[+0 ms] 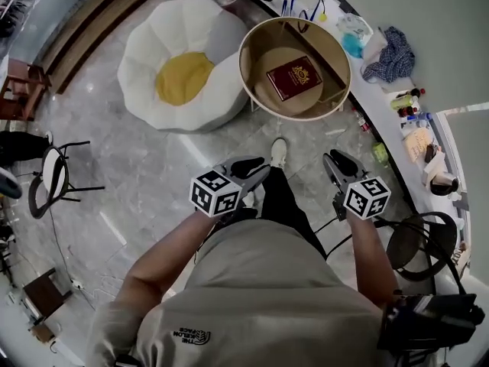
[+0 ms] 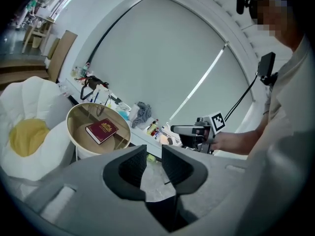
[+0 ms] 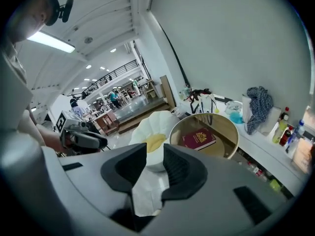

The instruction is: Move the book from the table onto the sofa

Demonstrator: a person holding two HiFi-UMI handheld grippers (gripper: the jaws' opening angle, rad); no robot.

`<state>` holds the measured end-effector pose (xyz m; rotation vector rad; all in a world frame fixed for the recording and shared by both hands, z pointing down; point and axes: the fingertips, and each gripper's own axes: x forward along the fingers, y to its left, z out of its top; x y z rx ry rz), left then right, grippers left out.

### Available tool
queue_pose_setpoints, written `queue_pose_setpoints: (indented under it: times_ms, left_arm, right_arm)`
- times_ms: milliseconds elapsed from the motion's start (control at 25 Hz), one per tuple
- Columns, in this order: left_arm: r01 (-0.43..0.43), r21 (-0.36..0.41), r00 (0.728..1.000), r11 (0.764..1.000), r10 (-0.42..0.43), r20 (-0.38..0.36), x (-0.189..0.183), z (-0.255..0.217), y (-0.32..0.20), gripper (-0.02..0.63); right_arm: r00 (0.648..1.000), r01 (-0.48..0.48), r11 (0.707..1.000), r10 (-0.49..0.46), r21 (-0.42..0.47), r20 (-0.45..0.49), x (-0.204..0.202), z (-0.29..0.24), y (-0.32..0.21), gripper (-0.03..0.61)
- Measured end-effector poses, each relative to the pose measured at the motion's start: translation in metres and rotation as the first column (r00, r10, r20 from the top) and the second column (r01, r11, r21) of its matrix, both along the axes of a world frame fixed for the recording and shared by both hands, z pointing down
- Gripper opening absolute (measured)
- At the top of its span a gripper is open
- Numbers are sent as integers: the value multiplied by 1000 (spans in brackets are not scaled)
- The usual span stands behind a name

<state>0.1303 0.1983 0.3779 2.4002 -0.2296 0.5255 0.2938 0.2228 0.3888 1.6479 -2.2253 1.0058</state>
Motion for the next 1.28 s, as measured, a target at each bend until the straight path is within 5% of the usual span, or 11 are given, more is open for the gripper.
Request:
queue_pose_setpoints:
  times_ms: [320, 720, 1280]
  left_arm:
    - [150, -73, 988, 986, -146, 55, 66, 57, -100, 91]
    - [246, -143, 959, 959, -219, 179, 125, 164, -186, 91]
    - [345, -256, 918, 903, -268, 292, 152, 326, -244, 155]
  right_arm:
    - [997, 59, 997, -56, -53, 60, 72, 71, -120, 114]
    - [990, 131, 978, -120, -163, 75, 143, 182, -219, 115]
    - [998, 46, 967, -34, -250, 51, 191, 319, -325, 141]
